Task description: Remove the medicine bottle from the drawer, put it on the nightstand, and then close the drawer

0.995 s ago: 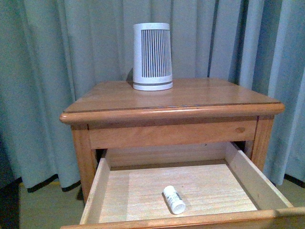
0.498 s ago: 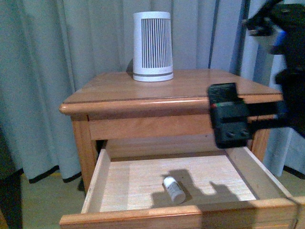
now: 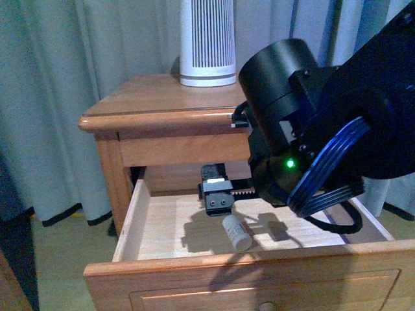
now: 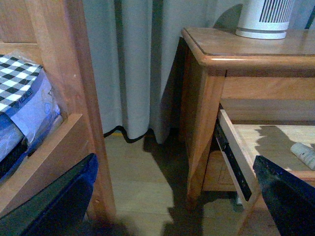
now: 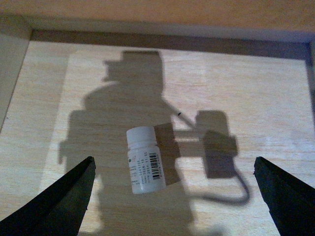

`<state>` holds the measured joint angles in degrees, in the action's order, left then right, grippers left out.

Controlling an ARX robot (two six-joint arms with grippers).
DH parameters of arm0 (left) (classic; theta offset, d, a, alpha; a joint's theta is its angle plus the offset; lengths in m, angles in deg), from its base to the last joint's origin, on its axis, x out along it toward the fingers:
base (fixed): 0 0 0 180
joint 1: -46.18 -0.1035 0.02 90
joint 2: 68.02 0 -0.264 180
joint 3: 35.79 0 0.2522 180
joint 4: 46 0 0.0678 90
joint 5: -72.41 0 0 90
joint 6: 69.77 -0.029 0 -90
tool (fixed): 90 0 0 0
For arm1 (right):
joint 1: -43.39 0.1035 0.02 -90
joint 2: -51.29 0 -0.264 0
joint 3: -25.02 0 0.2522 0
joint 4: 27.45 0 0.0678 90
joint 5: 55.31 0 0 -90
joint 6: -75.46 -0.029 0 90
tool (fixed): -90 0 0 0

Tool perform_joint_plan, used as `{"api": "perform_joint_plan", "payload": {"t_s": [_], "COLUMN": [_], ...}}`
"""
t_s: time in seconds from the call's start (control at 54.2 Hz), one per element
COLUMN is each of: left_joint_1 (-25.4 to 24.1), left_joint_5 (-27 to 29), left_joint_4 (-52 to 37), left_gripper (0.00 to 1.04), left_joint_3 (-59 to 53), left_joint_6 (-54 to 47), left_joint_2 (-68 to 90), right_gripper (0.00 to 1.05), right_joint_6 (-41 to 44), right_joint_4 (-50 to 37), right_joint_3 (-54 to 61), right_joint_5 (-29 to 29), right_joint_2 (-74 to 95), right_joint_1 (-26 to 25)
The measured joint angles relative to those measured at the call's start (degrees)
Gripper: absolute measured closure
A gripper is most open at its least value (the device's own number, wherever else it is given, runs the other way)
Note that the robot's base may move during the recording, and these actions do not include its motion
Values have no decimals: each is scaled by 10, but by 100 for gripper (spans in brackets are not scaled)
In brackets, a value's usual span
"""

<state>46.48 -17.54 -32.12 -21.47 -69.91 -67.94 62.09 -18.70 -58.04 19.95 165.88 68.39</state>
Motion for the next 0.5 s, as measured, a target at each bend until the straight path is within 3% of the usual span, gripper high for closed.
{"api": "perform_joint_plan", "payload": {"t_s": [0.498], "left_joint_1": [0], "left_joint_5": [0], "left_joint_4": [0], "left_gripper": [7], "left_joint_3": [0], "left_joint_6": [0], "left_joint_2": [0], "right_gripper": [7], "right_joint_6": [-18], "right_joint_4": [-20], "right_joint_3": [-104], "right_joint_5": [0], "right_joint_2": [150], "right_joint_1": [7]}}
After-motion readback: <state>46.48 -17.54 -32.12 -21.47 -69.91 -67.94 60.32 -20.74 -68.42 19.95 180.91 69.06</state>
